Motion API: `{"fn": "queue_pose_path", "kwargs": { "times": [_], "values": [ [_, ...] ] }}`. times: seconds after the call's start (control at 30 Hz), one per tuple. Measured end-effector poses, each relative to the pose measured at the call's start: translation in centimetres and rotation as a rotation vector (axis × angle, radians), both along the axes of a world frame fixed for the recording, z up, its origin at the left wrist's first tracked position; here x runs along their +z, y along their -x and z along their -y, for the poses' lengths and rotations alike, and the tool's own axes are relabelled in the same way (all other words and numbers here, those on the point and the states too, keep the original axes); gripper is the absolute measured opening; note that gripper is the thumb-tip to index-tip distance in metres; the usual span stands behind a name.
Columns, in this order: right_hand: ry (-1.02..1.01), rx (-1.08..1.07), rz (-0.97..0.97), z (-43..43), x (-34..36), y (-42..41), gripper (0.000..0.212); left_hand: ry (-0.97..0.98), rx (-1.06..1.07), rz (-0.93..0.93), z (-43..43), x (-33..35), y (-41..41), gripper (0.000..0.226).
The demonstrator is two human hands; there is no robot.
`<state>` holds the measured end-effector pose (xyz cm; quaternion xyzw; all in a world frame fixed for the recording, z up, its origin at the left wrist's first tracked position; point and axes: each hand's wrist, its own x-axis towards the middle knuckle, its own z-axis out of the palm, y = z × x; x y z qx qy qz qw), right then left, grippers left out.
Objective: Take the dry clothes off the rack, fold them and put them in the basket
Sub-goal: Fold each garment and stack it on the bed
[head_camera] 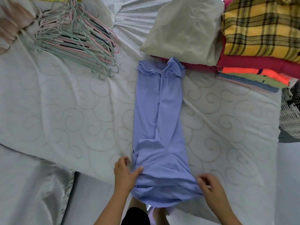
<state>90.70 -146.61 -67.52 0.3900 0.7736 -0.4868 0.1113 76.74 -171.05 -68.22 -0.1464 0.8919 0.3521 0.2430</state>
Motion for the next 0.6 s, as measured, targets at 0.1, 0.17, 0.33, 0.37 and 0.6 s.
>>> {"fn": "queue_pose_path", "kwargs": {
  "times": [0.1, 0.17, 0.33, 0.37, 0.6],
  "values": [
    [0.136, -0.051, 0.144, 0.3, -0.2, 1.6, 0.022, -0.138, 0.189, 0.273, -0.5, 0.5, -0.5, 0.049],
    [0.256, -0.015, 0.216, 0.9, -0.3, 1.8, 0.025, -0.215, 0.153, 0.408, -0.4, 0.9, -1.2, 0.048],
    [0.505, -0.114, 0.231, 0.3, 1.1, 0.7, 0.03, -0.436, 0.236, 0.476, 0.9, 2.8, -2.7, 0.04],
    [0.546, -0.163, 0.226, 0.0, 1.5, 0.5, 0.045, -0.469, 0.249, 0.482, 1.2, 3.1, -3.0, 0.042],
    [0.741, -0.328, 0.115, -2.0, 3.9, 4.9, 0.004, -0.404, 0.186, 0.437, 0.8, 4.9, -0.5, 0.034]
  ]
}}
